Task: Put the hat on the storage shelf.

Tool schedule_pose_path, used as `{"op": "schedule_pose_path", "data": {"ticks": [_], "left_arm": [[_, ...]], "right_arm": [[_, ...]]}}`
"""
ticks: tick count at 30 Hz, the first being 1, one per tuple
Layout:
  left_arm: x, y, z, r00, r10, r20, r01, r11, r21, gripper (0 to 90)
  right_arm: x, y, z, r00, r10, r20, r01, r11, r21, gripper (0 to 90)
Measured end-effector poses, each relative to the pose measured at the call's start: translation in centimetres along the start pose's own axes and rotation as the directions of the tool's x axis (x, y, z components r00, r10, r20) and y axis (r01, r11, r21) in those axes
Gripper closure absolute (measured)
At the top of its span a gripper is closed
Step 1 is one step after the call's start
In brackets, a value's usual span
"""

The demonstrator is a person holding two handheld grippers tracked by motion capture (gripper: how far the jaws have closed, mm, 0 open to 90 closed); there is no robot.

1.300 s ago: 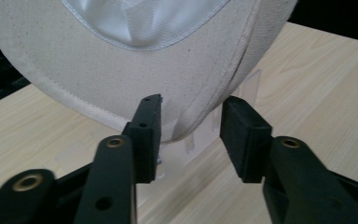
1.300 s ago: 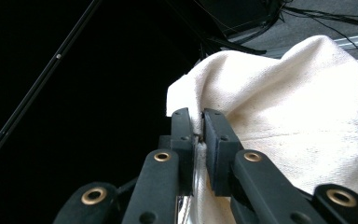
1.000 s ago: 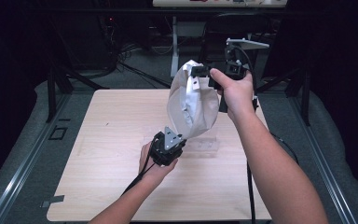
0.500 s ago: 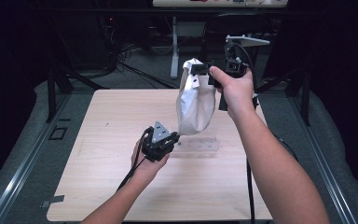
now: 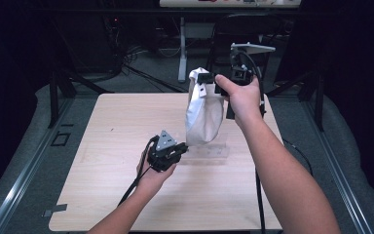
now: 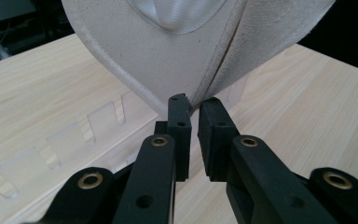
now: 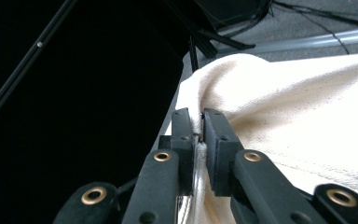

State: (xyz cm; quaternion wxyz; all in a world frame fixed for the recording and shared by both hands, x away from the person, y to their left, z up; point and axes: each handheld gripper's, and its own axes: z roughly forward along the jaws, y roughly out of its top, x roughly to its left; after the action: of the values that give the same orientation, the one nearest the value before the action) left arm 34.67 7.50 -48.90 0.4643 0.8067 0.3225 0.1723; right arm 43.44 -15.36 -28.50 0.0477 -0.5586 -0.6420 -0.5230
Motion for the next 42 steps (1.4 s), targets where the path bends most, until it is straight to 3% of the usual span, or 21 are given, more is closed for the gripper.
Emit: {"op": "schedule_pose_path", "data": {"ticks": [13,22,30,31,33,34,38,42], "left_arm": [[0.4,-1.7,0.4,0.9998,-0.018,-0.001,0.018,0.9995,0.024,84.0],[1.2,-2.1,0.7,0.9984,-0.046,0.033,0.045,0.9987,0.025,83.8],[1.0,-2.8,0.8,0.9983,-0.056,0.013,0.056,0.9980,0.028,83.7],[0.9,-2.7,0.7,0.9986,-0.052,0.008,0.051,0.9982,0.030,83.2],[0.7,-2.6,0.5,0.9994,-0.032,0.014,0.032,0.9989,0.034,67.8],[0.3,-2.6,0.5,1.0000,-0.008,0.003,0.008,0.9999,0.012,63.0],[-0.6,-2.2,0.0,0.9987,0.050,0.001,-0.050,0.9985,-0.020,56.7],[-1.0,-1.5,0.2,0.9981,0.060,-0.012,-0.061,0.9980,-0.019,55.7]], "right_arm": [[-0.7,-1.1,1.5,0.9999,0.001,0.012,-0.001,0.999,0.047,83.3],[-1.2,-1.4,2.1,0.9999,0.005,0.016,-0.006,0.998,0.055,83.2],[-1.5,-1.7,2.5,0.9998,0.014,0.014,-0.014,0.998,0.063,83.3],[-1.5,-1.7,2.6,0.9998,0.012,0.013,-0.013,0.998,0.063,83.2],[-1.5,-1.7,2.6,0.9999,0.009,0.011,-0.010,0.998,0.066,83.3],[-1.5,-1.7,2.6,0.9998,0.007,0.016,-0.008,0.998,0.067,83.3],[-1.6,-1.6,2.6,0.9998,0.013,0.018,-0.014,0.998,0.062,83.2],[-1.5,-1.7,2.8,0.9998,0.014,0.016,-0.015,0.998,0.058,83.2]]}}
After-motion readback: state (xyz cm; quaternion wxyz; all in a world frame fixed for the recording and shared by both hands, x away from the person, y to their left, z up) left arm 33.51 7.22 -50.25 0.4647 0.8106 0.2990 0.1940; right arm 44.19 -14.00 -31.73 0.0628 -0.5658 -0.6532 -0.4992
